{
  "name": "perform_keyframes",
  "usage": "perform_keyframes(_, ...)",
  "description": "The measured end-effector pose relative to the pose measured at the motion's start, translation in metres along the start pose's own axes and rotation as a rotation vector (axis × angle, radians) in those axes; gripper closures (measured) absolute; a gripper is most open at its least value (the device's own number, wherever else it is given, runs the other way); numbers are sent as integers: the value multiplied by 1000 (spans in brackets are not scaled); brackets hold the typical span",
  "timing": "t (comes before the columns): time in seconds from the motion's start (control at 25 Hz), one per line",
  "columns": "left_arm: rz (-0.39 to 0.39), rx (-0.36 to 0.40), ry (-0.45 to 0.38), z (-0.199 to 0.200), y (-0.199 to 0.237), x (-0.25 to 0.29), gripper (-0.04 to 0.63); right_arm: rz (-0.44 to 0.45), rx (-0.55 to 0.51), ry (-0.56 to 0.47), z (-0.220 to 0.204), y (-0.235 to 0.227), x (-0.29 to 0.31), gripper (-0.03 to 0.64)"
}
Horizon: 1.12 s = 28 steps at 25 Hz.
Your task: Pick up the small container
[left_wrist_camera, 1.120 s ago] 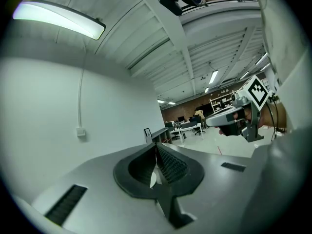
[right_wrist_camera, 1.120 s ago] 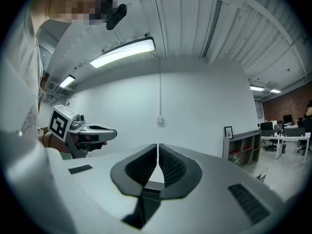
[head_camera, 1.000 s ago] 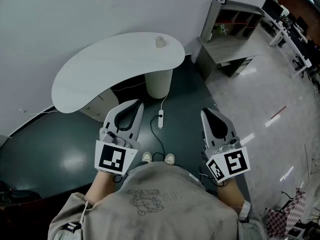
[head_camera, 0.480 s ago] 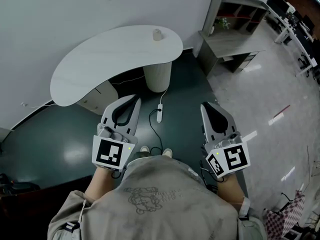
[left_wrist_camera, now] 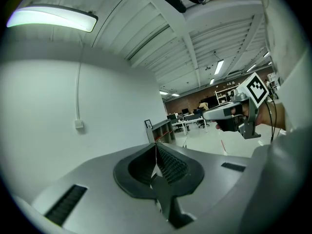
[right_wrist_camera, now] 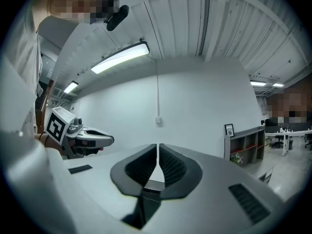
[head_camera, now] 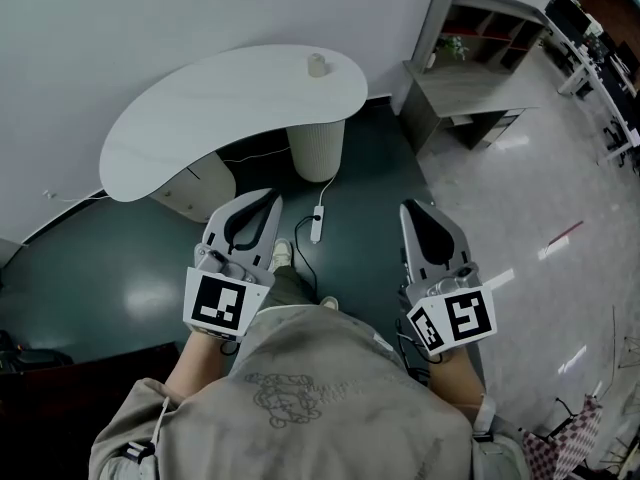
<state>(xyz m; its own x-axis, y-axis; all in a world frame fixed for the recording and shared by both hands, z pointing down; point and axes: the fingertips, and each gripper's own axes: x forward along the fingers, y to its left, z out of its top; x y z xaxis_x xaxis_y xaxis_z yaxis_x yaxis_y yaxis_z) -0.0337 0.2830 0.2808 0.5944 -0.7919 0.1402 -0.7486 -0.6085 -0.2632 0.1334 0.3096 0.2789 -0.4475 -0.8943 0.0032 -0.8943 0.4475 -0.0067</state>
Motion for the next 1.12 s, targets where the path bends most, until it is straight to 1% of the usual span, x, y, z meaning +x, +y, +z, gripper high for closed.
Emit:
perform_keyframes(0.2,4,-2,-25,6,3,16,578,3,-2,-17,0,-11,10,583)
perform_keyframes(0.4,-5,4,-32,-7,7,35,578,4,-9,-22,-11,-18,21,583)
perform_keyframes(0.64,-26,-7,-39,-15,21,60,578,-4,-15,-15,-15,-27,46,583)
perform_keyframes(0.88,-37,-16,-40,-20,46,87,578,-6,-4,12,-22,-36,79,583)
perform_keyframes(1.12,-51,-34,-33,-29,84,121,578,-11,6,34,-27,-47,129,583)
